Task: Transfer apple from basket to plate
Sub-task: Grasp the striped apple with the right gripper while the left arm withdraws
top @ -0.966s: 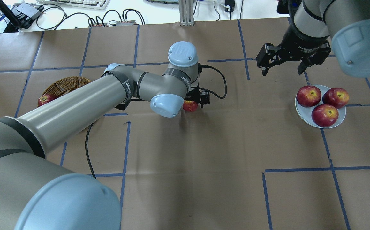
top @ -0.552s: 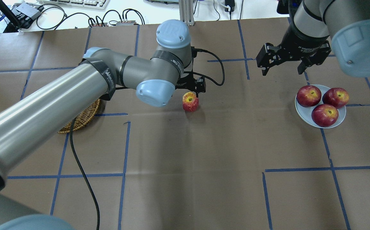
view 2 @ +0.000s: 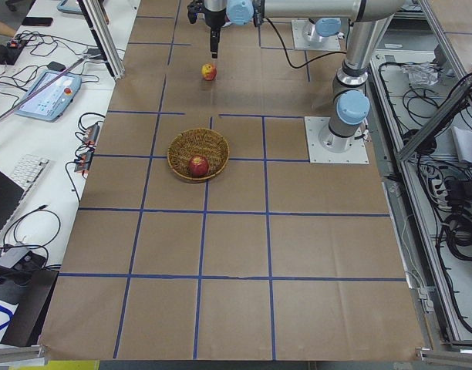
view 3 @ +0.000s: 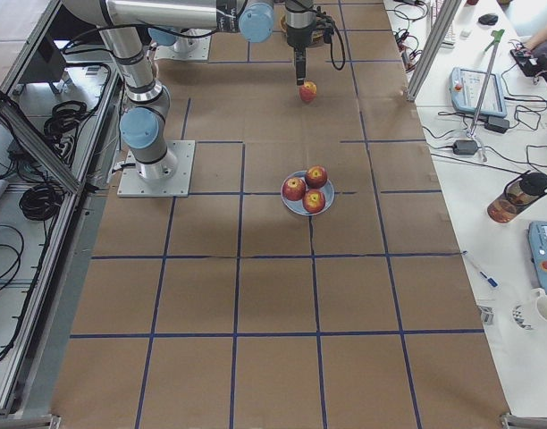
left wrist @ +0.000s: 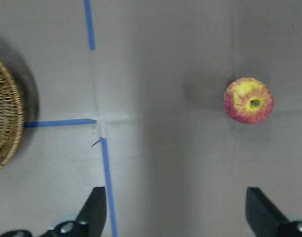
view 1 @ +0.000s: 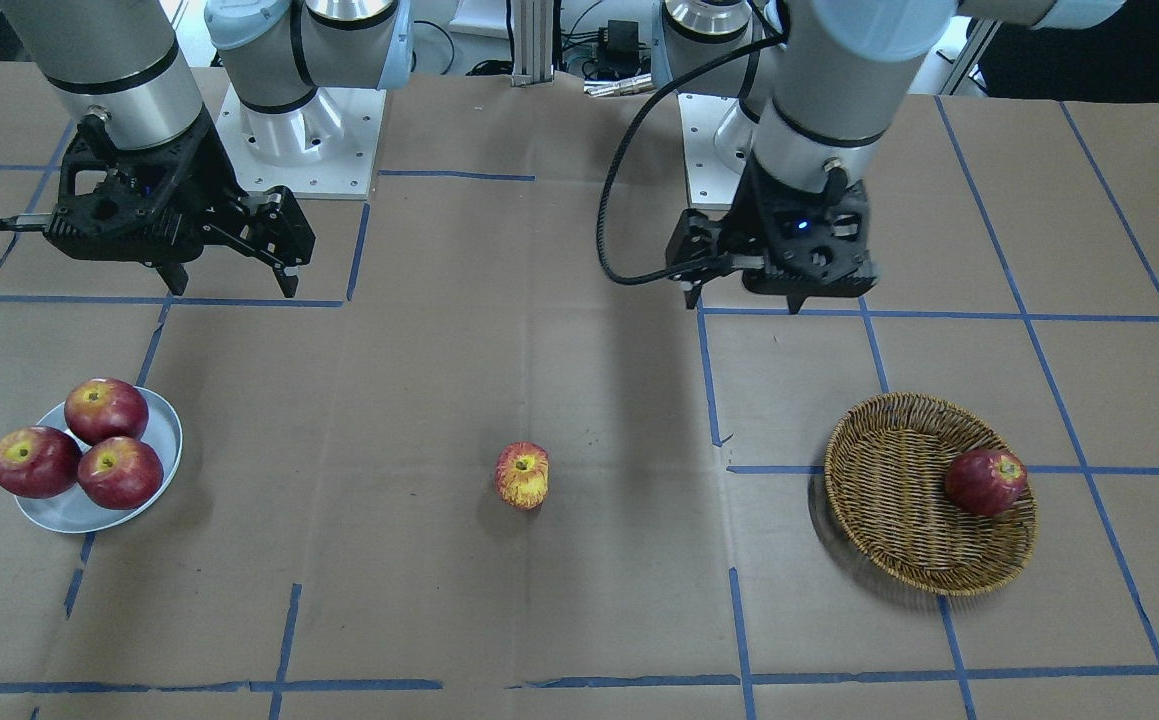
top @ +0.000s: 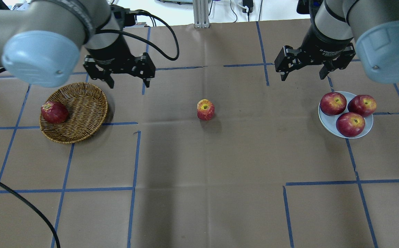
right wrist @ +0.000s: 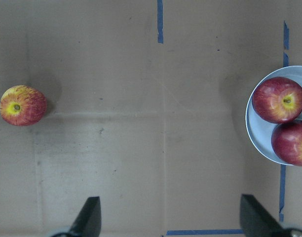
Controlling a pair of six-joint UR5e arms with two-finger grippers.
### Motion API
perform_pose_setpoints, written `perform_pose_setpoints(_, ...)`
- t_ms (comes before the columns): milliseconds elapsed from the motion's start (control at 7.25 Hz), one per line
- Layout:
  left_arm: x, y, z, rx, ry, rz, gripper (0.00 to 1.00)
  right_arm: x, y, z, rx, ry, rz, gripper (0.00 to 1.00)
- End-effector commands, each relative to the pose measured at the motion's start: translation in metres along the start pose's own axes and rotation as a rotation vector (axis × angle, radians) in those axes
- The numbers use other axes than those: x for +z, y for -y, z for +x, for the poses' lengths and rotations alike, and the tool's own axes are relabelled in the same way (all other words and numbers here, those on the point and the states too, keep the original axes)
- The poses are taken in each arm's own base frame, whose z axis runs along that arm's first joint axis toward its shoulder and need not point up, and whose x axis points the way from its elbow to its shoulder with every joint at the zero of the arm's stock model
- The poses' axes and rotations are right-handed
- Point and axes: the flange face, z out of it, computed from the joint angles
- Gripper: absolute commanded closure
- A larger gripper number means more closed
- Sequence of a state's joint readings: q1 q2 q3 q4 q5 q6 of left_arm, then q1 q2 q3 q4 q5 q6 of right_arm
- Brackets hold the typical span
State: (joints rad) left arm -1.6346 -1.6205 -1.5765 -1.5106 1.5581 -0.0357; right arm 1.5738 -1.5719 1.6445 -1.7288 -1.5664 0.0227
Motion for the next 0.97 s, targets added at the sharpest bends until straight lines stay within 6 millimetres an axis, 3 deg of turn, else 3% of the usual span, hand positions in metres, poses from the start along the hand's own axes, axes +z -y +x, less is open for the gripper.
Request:
perform_pose_setpoints(0, -0.034, -0.033, -0.026, 0.049, 0.0, -0.061, 0.01, 0.016, 0.008, -0.035, 0.037, 0.006, -0.003, 0.0)
perform_pose_setpoints(138, -0.033, -0.037, -0.026, 0.048, -0.004, -0.065, 0.01, 0.032, 0.014, -0.073, 0.038, 0.013, 0.021, 0.0)
perform_pose_setpoints(414, -0.029, -0.041, -0.025, 0.047, -0.01, -0.071, 0.01, 0.094, 0.021, -0.154, 0.048, 0.028, 0.035, 0.0)
perform_pose_setpoints(690, -0.02, -0.034, -0.026, 0.053, -0.005, -0.084, 0.01, 0.171, 0.026, -0.204, 0.096, 0.0, 0.035, 0.0)
perform_pose_setpoints(828, -0.02, -0.033, -0.026, 0.053, -0.006, -0.084, 0.01, 0.207, 0.027, -0.22, 0.078, -0.003, 0.034, 0.0)
